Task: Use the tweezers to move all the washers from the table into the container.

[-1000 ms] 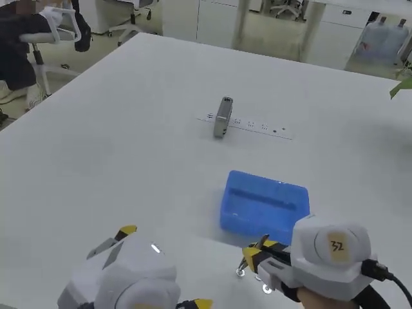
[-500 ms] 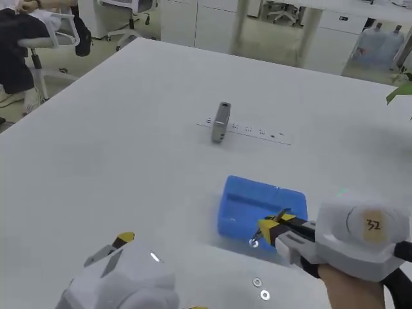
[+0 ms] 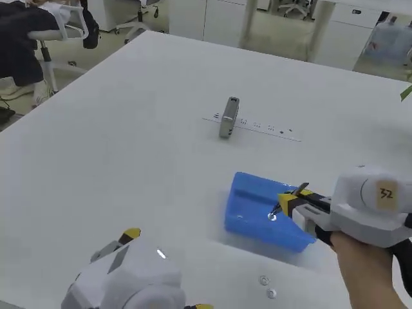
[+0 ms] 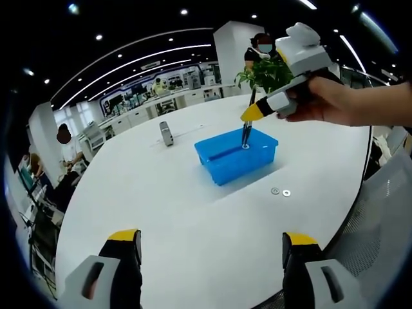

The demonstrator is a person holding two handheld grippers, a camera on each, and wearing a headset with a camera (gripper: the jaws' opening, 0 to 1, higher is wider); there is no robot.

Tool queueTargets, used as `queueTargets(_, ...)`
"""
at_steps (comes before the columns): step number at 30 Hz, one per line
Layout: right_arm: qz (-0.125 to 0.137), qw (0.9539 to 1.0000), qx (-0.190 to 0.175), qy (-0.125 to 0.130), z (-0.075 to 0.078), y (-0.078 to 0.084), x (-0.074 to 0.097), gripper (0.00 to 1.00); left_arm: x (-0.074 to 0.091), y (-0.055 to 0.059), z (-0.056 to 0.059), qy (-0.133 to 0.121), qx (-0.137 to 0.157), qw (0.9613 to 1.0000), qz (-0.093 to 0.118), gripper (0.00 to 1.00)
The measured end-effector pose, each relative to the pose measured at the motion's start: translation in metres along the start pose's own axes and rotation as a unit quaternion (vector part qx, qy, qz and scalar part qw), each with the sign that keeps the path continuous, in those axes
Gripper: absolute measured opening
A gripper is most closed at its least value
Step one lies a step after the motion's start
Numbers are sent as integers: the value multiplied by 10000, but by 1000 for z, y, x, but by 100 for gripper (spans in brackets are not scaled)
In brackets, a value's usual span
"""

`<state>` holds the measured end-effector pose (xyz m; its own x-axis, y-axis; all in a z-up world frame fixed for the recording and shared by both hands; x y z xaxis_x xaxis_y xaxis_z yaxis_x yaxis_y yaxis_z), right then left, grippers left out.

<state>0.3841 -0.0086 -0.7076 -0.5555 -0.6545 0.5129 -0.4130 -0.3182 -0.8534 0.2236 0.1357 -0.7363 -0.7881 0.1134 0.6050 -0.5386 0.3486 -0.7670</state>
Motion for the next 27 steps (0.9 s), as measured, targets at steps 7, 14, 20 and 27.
queueTargets(7,-295,9995,-73,42,11,22,-17,2,-1,1,0,15,-18,10000,-42,92)
queueTargets(14,-465,9989,-84,31,12,35,-23,3,-1,2,3,86,-50,9999,-81,90)
queueTargets(20,-445,9990,-105,13,11,34,-23,3,-1,2,3,95,-31,9999,-87,89)
queueTargets(27,-625,9969,366,-305,11,35,-23,4,0,2,3,87,-48,9999,-90,88)
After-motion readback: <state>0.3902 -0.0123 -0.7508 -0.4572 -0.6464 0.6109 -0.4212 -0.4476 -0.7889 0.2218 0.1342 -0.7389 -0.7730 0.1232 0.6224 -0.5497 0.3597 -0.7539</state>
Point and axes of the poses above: the centre of the closed fingertips' face, and the gripper's own axes: x roughly backward along the fingers, z roughly to its right, y roughly out of its underside, the point moved 3 cm from there along x, roughly backward along the fingers, and after that the axes turned 5 degrees about -y, right-handed, at the moved point
